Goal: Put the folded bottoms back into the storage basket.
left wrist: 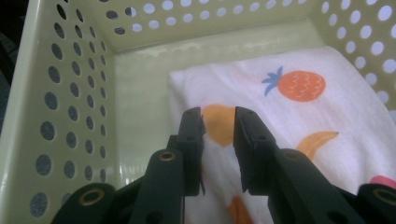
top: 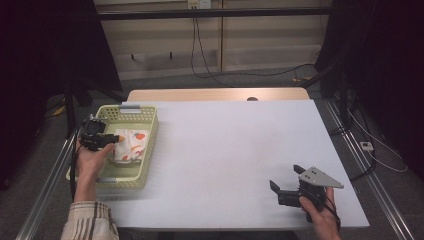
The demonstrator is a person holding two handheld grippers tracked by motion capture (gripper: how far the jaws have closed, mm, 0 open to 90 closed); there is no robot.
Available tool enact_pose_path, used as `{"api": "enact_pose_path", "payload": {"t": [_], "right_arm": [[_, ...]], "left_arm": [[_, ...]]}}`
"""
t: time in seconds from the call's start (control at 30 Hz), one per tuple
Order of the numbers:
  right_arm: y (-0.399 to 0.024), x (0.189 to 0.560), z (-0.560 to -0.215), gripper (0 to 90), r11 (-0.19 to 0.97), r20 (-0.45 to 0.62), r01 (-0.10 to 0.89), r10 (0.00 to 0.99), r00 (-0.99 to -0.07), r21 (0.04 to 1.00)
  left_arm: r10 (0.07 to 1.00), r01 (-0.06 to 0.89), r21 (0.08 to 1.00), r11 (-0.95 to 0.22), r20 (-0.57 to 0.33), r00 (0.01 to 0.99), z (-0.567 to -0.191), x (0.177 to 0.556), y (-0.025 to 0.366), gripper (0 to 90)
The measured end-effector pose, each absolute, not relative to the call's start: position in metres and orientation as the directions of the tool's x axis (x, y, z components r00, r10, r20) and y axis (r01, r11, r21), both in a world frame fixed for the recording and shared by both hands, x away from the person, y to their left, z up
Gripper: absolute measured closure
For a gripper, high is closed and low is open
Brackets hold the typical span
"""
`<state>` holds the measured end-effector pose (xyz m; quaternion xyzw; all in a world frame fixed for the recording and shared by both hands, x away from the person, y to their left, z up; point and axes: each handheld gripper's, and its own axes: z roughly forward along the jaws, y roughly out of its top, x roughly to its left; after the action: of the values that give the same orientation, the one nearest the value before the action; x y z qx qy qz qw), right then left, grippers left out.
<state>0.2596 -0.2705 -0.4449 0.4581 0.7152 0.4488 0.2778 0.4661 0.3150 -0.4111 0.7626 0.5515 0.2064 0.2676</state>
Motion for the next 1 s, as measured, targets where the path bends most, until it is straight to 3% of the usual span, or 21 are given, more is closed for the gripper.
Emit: {"api": "enact_pose_path", "payload": {"t": [0.13, 0.4, 0.6, 0.87, 1.0], "right_arm": [[-0.270, 0.260, -0.445, 3.1, 0.177, 0.016, 0.408, 0.904, -0.427, 0.896], [-0.270, 0.260, -0.445, 3.1, 0.177, 0.016, 0.407, 0.904, -0.428, 0.896], [-0.271, 0.260, -0.445, 3.2, 0.170, 0.017, 0.404, 0.908, -0.419, 0.899], [-0.271, 0.261, -0.446, 3.3, 0.168, 0.024, 0.412, 0.907, -0.421, 0.895], [-0.272, 0.261, -0.446, 3.3, 0.168, 0.023, 0.413, 0.908, -0.419, 0.895]], "left_arm": [[0.944, 0.741, 0.627, -0.241, -0.025, 0.328, -0.413, 0.468, 0.315, 72.8], [0.947, 0.736, 0.637, -0.230, -0.026, 0.320, -0.411, 0.467, 0.315, 58.9], [0.952, 0.749, 0.633, -0.194, -0.063, 0.300, -0.409, 0.467, 0.318, 34.6], [0.936, 0.707, 0.677, -0.205, -0.075, 0.343, -0.405, 0.467, 0.317, 14.1], [0.929, 0.685, 0.691, -0.232, -0.052, 0.367, -0.403, 0.465, 0.316, 8.4]]}}
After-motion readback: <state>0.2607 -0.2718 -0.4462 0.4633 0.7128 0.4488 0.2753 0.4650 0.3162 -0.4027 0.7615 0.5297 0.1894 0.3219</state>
